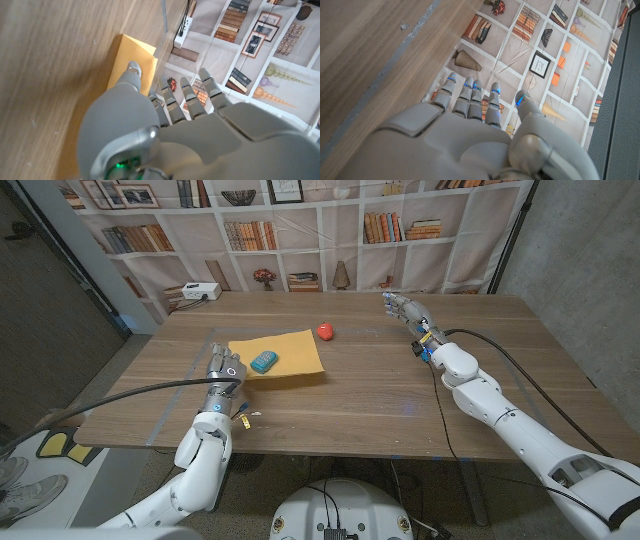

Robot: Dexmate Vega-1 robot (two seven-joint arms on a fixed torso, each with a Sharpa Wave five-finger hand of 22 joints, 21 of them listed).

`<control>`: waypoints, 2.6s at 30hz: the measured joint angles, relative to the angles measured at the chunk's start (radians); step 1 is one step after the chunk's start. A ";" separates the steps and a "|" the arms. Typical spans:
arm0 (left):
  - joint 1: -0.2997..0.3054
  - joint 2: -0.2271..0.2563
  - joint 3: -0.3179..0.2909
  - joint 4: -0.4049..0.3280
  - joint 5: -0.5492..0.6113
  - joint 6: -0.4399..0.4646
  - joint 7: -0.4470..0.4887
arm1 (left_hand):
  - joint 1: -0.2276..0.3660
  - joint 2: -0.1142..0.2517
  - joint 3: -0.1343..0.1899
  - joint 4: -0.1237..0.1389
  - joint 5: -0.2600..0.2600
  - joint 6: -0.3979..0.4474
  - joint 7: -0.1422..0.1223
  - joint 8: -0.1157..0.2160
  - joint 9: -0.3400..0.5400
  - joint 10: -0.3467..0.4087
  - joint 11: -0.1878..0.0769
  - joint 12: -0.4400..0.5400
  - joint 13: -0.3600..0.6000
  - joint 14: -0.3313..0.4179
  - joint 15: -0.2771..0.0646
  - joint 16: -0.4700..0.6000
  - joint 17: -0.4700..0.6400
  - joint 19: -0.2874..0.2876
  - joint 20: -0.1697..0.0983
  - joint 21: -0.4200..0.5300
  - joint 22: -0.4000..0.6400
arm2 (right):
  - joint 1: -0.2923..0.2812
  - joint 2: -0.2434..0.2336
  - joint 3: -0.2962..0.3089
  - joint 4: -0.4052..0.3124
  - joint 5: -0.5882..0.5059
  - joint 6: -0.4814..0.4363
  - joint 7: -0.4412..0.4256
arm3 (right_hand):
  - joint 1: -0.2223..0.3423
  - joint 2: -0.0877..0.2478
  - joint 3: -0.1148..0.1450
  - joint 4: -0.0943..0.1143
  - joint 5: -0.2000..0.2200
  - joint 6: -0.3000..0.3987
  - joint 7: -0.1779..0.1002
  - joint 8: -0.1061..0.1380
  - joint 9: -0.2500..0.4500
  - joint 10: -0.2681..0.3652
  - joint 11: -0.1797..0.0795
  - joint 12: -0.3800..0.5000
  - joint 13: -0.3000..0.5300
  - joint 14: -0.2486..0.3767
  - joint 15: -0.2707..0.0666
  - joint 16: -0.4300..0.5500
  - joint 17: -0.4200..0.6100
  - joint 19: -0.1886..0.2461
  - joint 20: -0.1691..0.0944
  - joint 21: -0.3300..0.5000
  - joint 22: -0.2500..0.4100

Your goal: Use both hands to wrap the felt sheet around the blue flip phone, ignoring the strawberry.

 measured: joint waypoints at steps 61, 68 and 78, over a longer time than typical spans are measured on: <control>-0.360 -0.150 0.169 0.189 -0.451 0.130 0.272 | 0.004 -0.005 0.194 0.006 0.003 -0.034 0.092 -0.007 -0.039 0.279 0.007 0.044 0.026 0.263 -0.016 0.028 -0.017 0.165 -0.047 0.163 0.021 | -0.044 -0.210 -0.064 -0.330 -0.104 -0.063 0.193 | 0.265 0.030 0.156 -0.050 0.115 0.427 0.049 0.084 0.003 0.486 0.000 0.164 0.028 0.529 -0.065 0.170 0.006 0.448 -0.103 0.164 0.012; -0.407 -0.160 0.206 0.239 -0.538 0.145 0.323 | 0.006 -0.010 0.199 -0.006 0.003 -0.015 0.098 -0.011 -0.046 0.293 0.010 0.048 0.026 0.278 -0.015 0.028 -0.015 0.170 -0.053 0.170 0.021 | -0.022 -0.228 -0.077 -0.344 -0.089 -0.084 0.225 | 0.290 0.032 0.205 -0.056 0.153 0.452 0.048 0.089 0.002 0.499 0.002 0.164 0.020 0.555 -0.066 0.155 -0.018 0.483 -0.120 0.186 0.012; -0.531 -0.182 0.321 0.371 -0.626 0.177 0.385 | 0.015 -0.020 0.192 -0.032 0.003 0.003 0.102 -0.018 -0.051 0.325 0.014 0.059 0.031 0.302 -0.017 0.043 -0.007 0.174 -0.056 0.184 0.021 | 0.025 -0.230 -0.101 -0.333 -0.020 -0.161 0.384 | 0.305 0.030 0.284 -0.042 0.212 0.482 0.043 0.079 -0.001 0.534 0.002 0.147 0.002 0.602 -0.066 0.115 -0.069 0.529 -0.136 0.210 0.011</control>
